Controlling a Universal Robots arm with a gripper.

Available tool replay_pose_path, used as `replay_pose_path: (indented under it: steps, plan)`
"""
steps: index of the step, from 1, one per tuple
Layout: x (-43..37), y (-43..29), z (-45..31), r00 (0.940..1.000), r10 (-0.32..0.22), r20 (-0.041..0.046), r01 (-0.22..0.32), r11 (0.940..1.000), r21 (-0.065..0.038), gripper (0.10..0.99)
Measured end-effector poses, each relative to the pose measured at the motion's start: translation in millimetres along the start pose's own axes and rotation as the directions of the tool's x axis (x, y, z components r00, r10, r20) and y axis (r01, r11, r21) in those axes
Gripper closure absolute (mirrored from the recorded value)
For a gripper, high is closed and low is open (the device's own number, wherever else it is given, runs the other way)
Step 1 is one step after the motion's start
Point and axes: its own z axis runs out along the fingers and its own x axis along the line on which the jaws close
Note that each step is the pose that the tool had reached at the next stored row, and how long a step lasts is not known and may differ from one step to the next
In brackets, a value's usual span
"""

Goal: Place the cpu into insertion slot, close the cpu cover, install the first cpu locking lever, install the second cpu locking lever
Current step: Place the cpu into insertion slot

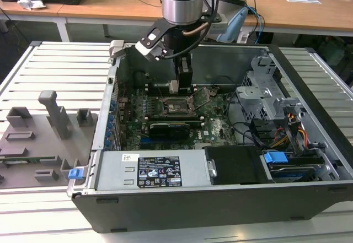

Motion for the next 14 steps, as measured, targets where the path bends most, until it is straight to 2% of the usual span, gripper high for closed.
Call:
replay_pose_path:
  steps: [3, 5, 6, 7, 8, 14]
  plan:
    - [0.0, 0.4, 3.5, 0.9995, 0.031, 0.0027, -0.031, 0.9995, 0.000, 0.545]
    - [0.3, 0.2, 6.1, 0.9995, 0.032, 0.0027, -0.032, 0.9995, -0.001, 0.545]
    - [2.2, -2.1, 11.0, 0.9995, 0.032, 0.0027, -0.032, 0.9995, -0.001, 0.545]
    - [7.8, -3.4, 22.6, 0.9997, 0.026, 0.0022, -0.026, 0.9997, 0.000, 0.545]
    - [8.5, -4.0, 28.5, 0.9998, 0.020, 0.0017, -0.020, 0.9998, 0.000, 0.545]
    - [8.4, -4.3, 33.1, 0.9998, 0.020, 0.0017, -0.020, 0.9998, 0.000, 0.545]
